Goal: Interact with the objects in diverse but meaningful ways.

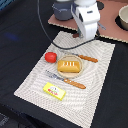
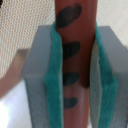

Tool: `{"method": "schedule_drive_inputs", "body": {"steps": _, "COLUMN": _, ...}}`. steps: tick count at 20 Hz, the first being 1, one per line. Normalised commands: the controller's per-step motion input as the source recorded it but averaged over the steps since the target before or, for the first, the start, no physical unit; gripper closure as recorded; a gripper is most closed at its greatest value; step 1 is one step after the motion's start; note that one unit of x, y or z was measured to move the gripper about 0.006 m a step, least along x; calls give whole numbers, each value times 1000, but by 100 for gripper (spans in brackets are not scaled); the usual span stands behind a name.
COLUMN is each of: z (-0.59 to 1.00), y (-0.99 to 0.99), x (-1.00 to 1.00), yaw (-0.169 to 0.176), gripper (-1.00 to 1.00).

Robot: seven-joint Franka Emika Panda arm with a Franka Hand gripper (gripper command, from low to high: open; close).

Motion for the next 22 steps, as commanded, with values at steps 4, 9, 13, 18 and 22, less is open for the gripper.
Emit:
{"method": "schedule_drive_inputs", "body": {"steps": 4, "z": 696, "y": 246, "x": -33, "yaw": -10, "gripper": 100}}
{"method": "schedule_drive_inputs", "body": {"steps": 9, "z": 413, "y": 558, "x": -43, "yaw": 0, "gripper": 100}}
{"method": "schedule_drive_inputs", "body": {"steps": 13, "z": 126, "y": 735, "x": -174, "yaw": 1, "gripper": 100}}
{"method": "schedule_drive_inputs", "body": {"steps": 18, "z": 6, "y": 783, "x": -303, "yaw": 17, "gripper": 100}}
{"method": "schedule_drive_inputs", "body": {"steps": 22, "z": -1, "y": 729, "x": -227, "yaw": 18, "gripper": 100}}
